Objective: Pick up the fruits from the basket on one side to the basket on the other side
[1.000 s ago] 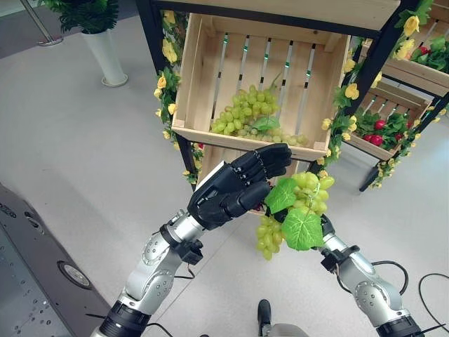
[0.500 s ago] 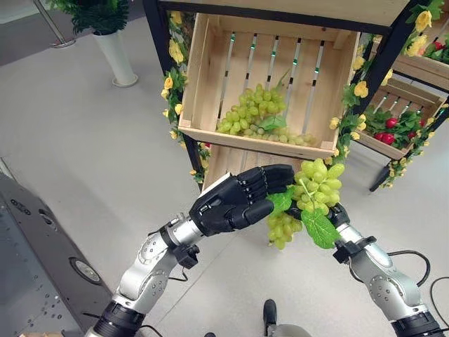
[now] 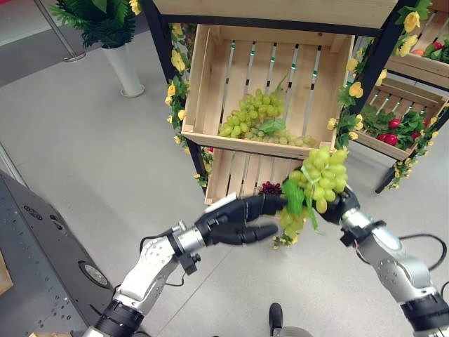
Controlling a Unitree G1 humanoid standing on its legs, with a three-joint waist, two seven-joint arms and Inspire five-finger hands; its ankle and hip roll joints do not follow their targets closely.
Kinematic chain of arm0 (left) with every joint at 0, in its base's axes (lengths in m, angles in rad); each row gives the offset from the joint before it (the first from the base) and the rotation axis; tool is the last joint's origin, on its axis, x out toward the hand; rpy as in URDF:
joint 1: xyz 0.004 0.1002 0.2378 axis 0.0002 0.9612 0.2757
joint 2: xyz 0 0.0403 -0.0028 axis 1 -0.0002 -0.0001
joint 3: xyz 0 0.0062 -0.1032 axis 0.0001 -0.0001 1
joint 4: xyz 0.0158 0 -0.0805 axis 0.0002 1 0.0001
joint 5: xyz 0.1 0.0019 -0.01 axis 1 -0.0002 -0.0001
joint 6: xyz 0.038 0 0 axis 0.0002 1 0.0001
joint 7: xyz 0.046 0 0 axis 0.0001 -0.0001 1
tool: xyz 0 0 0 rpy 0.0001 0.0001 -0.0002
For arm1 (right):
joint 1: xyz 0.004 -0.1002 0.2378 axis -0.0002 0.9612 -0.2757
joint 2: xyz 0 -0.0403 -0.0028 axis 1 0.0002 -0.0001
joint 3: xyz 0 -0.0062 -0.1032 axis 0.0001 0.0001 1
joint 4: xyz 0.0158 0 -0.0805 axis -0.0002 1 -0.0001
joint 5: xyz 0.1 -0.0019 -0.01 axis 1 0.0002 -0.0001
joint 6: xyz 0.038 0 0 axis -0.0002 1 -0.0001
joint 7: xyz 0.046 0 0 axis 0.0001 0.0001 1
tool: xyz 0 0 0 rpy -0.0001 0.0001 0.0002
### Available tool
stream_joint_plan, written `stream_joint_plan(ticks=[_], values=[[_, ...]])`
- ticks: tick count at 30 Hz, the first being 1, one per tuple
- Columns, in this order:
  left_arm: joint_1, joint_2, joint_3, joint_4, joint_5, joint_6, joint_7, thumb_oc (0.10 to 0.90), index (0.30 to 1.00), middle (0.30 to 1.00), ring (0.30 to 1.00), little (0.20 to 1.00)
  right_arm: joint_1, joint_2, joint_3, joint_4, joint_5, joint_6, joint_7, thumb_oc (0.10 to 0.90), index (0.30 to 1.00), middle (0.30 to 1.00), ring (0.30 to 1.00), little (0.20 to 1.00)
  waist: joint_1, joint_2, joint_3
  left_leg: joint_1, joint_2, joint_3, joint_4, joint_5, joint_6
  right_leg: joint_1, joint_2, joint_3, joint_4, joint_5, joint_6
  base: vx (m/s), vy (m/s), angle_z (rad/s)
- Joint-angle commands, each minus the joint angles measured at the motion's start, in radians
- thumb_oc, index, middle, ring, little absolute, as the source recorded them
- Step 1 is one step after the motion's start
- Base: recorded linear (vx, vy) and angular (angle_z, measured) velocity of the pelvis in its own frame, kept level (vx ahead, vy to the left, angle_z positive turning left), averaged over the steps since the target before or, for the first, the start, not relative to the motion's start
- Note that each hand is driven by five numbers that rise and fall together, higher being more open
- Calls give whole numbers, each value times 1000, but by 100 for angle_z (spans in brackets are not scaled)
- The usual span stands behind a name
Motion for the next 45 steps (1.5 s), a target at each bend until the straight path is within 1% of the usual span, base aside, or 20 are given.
stream_joint_plan(ticks=[1, 4, 9, 11, 15, 17, 18, 20, 22, 23, 26, 27, 31, 35, 36, 39, 41, 43, 44, 45], values=[[-3, 61, -30, -16, -10, -54, 34, 800, 900, 900, 900, 900, -252, 44, -105, -3, 142, -193, -8, 400, 300, 300, 300, 300, 24, -68, -60, -105, -21, -99, 0, 16, 22, 115, -102, -69, 6, -111, 82, 0, 0, 0], [11, 65, -27, 23, 32, -72, 78, 800, 900, 900, 900, 900, -276, 34, -100, 3, 181, -167, -24, 400, 300, 300, 300, 300, 30, -72, -58, -108, -21, -103, 0, 17, 20, 117, -103, -76, 3, -111, 81, 1, -11, 9], [30, 70, -18, 128, 156, -132, 165, 800, 900, 900, 900, 900, -273, 11, -98, -6, 181, -79, -33, 400, 300, 300, 300, 300, 30, -79, -55, -113, -19, -105, 0, 22, 17, 116, -102, -79, 5, -112, 80, -8, -2, 11], [38, 76, -9, 172, 264, -163, 221, 800, 900, 900, 900, 900, -247, -12, -104, -13, 152, -22, -9, 400, 300, 300, 300, 300, 26, -84, -54, -113, -19, -103, 0, 23, 17, 117, -102, -76, 5, -113, 80, 0, 0, 0], [39, 88, -4, 200, 316, -176, 230, 800, 900, 900, 900, 900, -216, -35, -105, -13, 152, -28, 44, 400, 300, 300, 300, 300, 23, -86, -55, -109, -17, -102, 0, 24, 16, 119, -102, -77, 5, -113, 81, 0, 0, 0], [36, 89, -5, 194, 318, -171, 218, 800, 900, 900, 900, 900, -209, -34, -103, -24, 164, -78, 67, 400, 300, 300, 300, 300, 24, -85, -56, -108, -17, -101, 0, 25, 15, 121, -102, -77, 2, -112, 82, 0, 0, 0], [30, 87, -13, 190, 311, -170, 214, 800, 900, 900, 900, 900, -220, -21, -101, -29, 154, -139, 74, 400, 300, 300, 300, 300, 25, -84, -57, -108, -16, -103, 0, 25, 14, 123, -101, -76, 2, -114, 81, 0, 0, 0], [24, 82, -19, 193, 310, -172, 212, 800, 900, 900, 900, 900, -229, -12, -103, -35, 147, -173, 67, 400, 300, 300, 300, 300, 27, -83, -57, -107, -17, -105, 0, 25, 14, 125, -102, -77, 2, -114, 82, 0, 0, 0], [9, 70, -43, 187, 296, -166, 203, 800, 900, 900, 900, 900, -274, 19, -108, -45, 52, -297, 11, 400, 300, 300, 300, 300, 31, -80, -58, -105, -17, -108, 0, 22, 13, 128, -103, -80, 2, -116, 82, 0, 0, 0], [6, 66, -48, 184, 296, -162, 200, 800, 900, 900, 900, 900, -286, 28, -111, -46, 18, -324, -10, 400, 300, 300, 300, 300, 34, -79, -57, -104, -17, -108, 0, 21, 14, 129, -104, -81, 2, -116, 82, 0, 0, 0], [0, 59, -74, 171, 305, -155, 193, 800, 900, 900, 900, 900, -356, 35, -115, -39, -182, -443, -109, 400, 300, 300, 300, 300, 45, -79, -59, -105, -18, -114, 0, 18, 15, 131, -105, -83, 2, -117, 83, 0, 0, 0], [-4, 59, -87, 164, 310, -150, 187, 800, 900, 900, 900, 900, -388, 30, -115, -31, -267, -459, -151, 400, 300, 300, 300, 300, 50, -79, -59, -105, -17, -113, 0, 18, 15, 132, -105, -87, 2, -117, 84, 0, 0, 0], [-10, 79, -119, 120, 312, -125, 179, 800, 900, 900, 900, 900, -504, -71, -89, 56, -299, -488, -259, 400, 300, 300, 300, 300, 72, -81, -66, -110, -19, -124, 0, 22, 13, 133, -104, -93, 2, -118, 83, 1, 2, 1], [-14, 88, -124, 103, 303, -122, 157, 800, 900, 900, 900, 900, -552, -122, -58, 81, -312, -492, -292, 400, 300, 300, 300, 300, 81, -82, -66, -112, -21, -134, 0, 25, 11, 135, -106, -102, 2, -119, 83, 16, 7, 14], [-14, 92, -124, 99, 302, -125, 146, 800, 900, 900, 900, 900, -556, -132, -53, 87, -343, -491, -286, 400, 300, 300, 300, 300, 82, -82, -67, -113, -22, -135, 0, 25, 11, 136, -106, -104, 2, -119, 84, 33, 15, 17], [-20, 98, -136, 85, 304, -120, 130, 800, 900, 900, 900, 900, -572, -164, -11, 100, -460, -480, -270, 400, 300, 300, 300, 300, 82, -83, -69, -113, -24, -141, 0, 27, 11, 137, -109, -104, 2, -119, 85, 40, 18, 2], [-26, 100, -142, 81, 299, -119, 125, 800, 900, 900, 900, 900, -580, -212, 42, 120, -645, -511, -274, 400, 300, 300, 300, 300, 82, -85, -70, -113, -27, -143, 0, 28, 12, 137, -112, -106, 2, -119, 88, 48, 22, 1], [-28, 100, -150, 81, 294, -117, 129, 800, 900, 900, 900, 900, -590, -237, 75, 128, -753, -521, -277, 400, 300, 300, 300, 300, 82, -87, -71, -108, -26, -143, 0, 21, 11, 141, -111, -105, 2, -126, 91, 70, 13, 2], [-31, 98, -155, 83, 296, -119, 128, 800, 900, 900, 900, 900, -609, -275, 121, 133, -826, -523, -289, 400, 300, 300, 300, 300, 86, -90, -70, -108, -26, -144, 0, 23, 12, 142, -111, -106, 2, -125, 93, 87, 5, 2], [-33, 100, -158, 81, 290, -117, 125, 800, 900, 900, 900, 900, -619, -297, 145, 140, -852, -522, -297, 400, 300, 300, 300, 300, 87, -92, -69, -107, -25, -144, 0, 24, 11, 144, -111, -108, 2, -125, 93, 62, -1, 3]])
